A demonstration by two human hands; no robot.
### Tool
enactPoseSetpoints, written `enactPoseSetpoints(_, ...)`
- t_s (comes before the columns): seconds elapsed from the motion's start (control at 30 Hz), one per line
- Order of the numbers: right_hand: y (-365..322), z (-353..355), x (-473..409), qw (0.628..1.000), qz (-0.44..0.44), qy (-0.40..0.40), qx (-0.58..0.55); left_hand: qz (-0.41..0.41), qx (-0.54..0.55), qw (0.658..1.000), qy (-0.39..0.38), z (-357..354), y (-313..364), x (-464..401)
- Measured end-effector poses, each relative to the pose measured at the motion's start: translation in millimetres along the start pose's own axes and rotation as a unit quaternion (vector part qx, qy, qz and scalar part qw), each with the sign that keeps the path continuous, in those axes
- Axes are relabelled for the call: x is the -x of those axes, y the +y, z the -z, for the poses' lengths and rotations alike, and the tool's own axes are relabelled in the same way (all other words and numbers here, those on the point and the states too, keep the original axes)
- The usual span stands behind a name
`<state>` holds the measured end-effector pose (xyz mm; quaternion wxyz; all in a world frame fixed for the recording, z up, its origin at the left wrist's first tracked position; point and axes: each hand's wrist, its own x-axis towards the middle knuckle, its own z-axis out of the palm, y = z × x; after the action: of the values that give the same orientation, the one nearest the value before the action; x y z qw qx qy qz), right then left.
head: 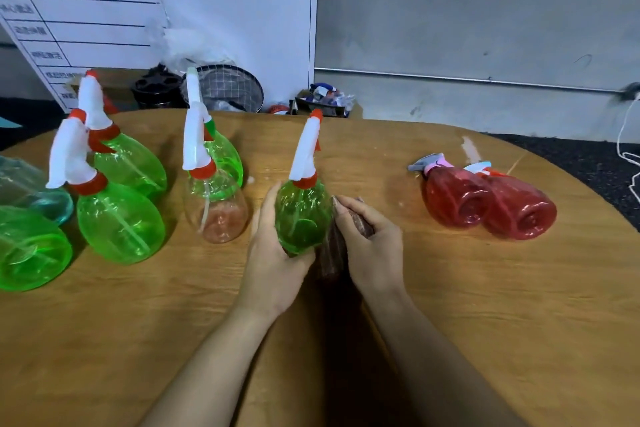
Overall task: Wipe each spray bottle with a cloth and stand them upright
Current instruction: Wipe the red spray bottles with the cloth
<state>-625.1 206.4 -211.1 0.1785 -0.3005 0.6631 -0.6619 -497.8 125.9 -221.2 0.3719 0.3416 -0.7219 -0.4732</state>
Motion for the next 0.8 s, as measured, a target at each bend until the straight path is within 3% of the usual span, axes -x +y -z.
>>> enactPoseSetpoints(0.2,17.6,-25.0,-29.2,0.997,0.007,0.063,-0.037,0.025,0.005,0.999,0.032,-19.5,-5.6,-37.6)
enactPoseSetpoints(0.37,32.0,-43.6,-50.6,0.996,0.038,0.062,0.055,0.065,-0.006,0.994,0.084,-25.9,-6.7,-69.6)
enactPoseSetpoints(0.53,37.7,-44.6,-57.8,0.994,0.045,0.076,0.063,0.093,-0.034,0.988,0.12,-24.0,-23.2,-99.6)
enactPoseSetpoints(0.8,31.4,-31.9,-51.2,0.998,0.036,0.056,0.0,0.085,-0.049,0.986,0.136,-25.7,-6.8,-47.6)
